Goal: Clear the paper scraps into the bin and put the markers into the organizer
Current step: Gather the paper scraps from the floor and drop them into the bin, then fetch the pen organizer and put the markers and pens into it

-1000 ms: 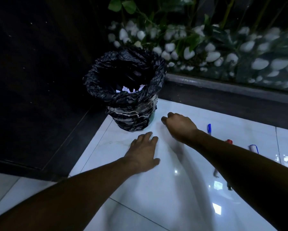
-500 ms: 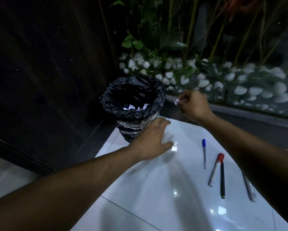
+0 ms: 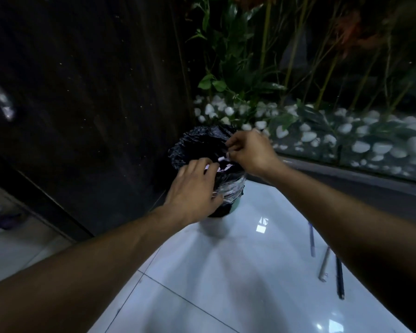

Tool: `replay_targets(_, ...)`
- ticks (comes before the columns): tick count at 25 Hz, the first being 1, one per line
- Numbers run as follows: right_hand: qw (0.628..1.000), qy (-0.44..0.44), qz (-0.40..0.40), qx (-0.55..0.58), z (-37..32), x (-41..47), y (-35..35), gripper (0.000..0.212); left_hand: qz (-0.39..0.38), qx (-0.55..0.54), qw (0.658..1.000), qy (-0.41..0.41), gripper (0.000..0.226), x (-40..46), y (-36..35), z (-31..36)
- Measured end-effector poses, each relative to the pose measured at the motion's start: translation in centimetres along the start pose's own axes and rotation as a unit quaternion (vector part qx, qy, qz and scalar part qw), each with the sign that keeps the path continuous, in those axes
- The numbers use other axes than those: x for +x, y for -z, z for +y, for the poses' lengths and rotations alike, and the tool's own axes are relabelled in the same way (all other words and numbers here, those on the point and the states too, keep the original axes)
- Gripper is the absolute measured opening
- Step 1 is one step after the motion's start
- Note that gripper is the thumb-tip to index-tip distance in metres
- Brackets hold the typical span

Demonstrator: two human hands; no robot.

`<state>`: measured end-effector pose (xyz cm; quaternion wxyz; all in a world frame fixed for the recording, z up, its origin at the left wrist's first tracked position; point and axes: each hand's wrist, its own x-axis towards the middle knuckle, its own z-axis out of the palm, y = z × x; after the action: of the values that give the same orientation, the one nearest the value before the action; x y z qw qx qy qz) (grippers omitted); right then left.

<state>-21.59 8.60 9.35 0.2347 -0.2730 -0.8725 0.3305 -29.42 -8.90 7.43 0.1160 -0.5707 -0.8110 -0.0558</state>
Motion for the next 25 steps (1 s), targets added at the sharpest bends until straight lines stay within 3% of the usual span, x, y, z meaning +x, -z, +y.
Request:
replay_targets(4,0.999,-0.014,-0.03,-0.025,0.0,-0.7,-0.4,0.036,-0.073,0.022,0.997,-0.002,0.096,-1.4,-1.4,-1.1)
replay_targets(12,0.985,0.004,-0.071,-0.156,0.6,-5.4,9.0,0.043,-0.094,0.019,0.995,0.027,0.105,0.1,-1.1,1.3)
replay_targets(18,0.937,-0.111,-0.146,-0.297,5.7,-13.1,17.7,0.076,-0.08,-0.029,0.994,-0.066,0.105,2.4,1.4,10.9)
replay_targets(25,0.877,-0.238,-0.171,-0.381,10.6,-24.0,27.4,0.087,-0.124,-0.062,0.973,-0.183,0.1,3.7,1.9,23.6)
